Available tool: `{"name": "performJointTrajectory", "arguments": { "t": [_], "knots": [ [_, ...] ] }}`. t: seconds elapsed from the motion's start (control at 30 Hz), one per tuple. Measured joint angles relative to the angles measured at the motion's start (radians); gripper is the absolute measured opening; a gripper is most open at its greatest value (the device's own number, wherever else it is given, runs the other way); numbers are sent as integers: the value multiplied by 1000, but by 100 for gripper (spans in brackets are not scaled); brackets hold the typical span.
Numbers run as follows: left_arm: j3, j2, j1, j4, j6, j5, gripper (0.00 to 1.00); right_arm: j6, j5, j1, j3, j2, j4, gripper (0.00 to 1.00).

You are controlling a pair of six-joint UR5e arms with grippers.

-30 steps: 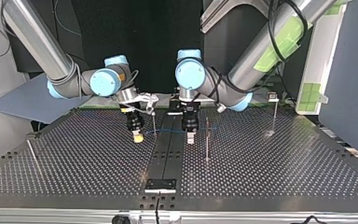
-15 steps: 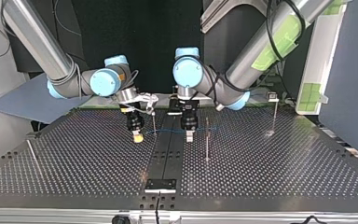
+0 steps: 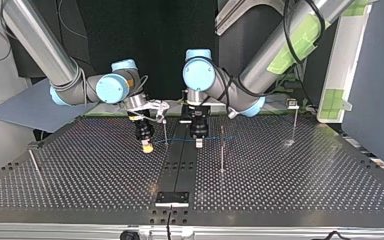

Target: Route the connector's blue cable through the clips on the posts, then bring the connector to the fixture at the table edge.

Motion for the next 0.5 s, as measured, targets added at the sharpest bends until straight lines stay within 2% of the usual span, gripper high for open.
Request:
{"name": "performJointTrajectory", "arguments": {
  "t": [0.27, 0.5],
  "knots": [
    [-4, -7, -12, 2, -22, 7, 0, 5, 0, -7, 0, 0, -4, 0],
    [-7, -49, -25, 11, -30, -12, 0, 3, 3, -10, 1, 0, 19, 0]
  ]
}}
